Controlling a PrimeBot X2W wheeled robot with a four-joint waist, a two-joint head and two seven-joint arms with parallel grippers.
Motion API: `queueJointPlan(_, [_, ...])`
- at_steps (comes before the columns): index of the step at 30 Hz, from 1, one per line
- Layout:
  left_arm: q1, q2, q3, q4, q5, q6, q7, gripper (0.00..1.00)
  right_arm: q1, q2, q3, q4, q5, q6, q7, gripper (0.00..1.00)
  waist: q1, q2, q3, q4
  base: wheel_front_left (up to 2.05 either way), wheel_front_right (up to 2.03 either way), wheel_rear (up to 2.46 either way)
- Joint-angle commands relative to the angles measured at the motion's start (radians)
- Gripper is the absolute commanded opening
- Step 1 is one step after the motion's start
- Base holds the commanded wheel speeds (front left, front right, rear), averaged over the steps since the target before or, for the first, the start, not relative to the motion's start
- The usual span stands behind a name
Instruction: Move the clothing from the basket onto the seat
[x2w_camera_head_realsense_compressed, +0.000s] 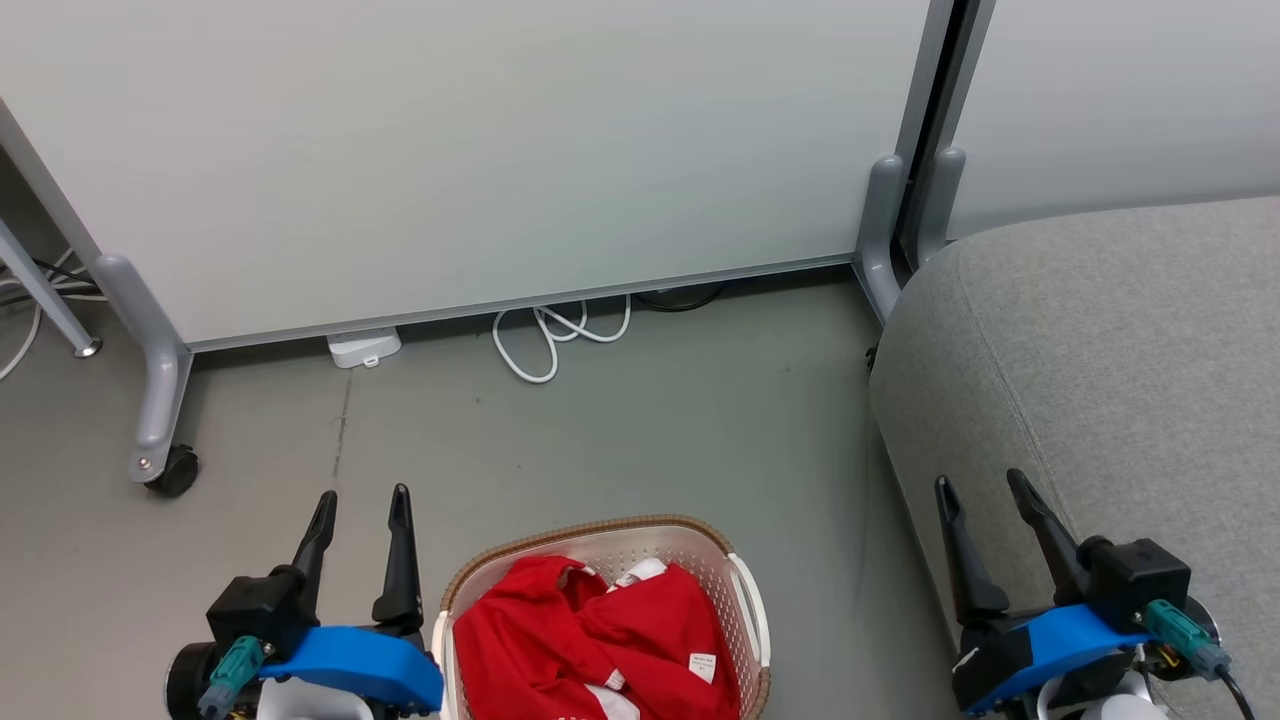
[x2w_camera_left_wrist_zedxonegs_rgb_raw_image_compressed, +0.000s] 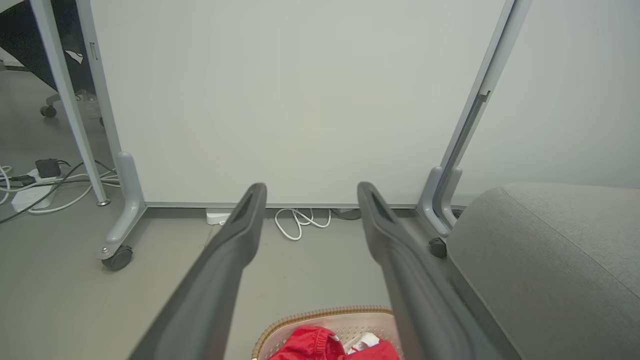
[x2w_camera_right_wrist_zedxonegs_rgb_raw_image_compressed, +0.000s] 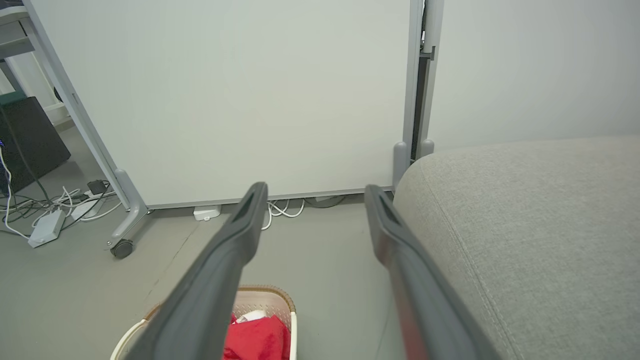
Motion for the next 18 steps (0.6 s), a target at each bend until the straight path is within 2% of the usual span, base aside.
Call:
queueJointPlan(1, [-0.018,0.0,-0.002,0.006,0.018,-0.006,-0.01,1.0,0.002,-0.006,0.001,-0.002,-0.023,0.0,-0.009,1.0,0.0,-0.0001,0.0,0.0,0.0,0.0,0.0])
queueJointPlan(11, [-0.024,-0.002,-0.003,0.024,0.07,-0.008,-0.027,1.0,0.002,-0.007,0.004,-0.004,-0.091,0.001,-0.025,1.0,0.0,-0.0001,0.005,0.002,0.0,0.0,0.0])
queueJointPlan(18, [-0.025,-0.005,0.004,0.03,0.06,-0.009,-0.027,1.0,-0.002,-0.007,0.003,0.0,-0.087,0.001,-0.023,1.0,0.0,-0.0001,0.006,0.003,0.0,0.0,0.0])
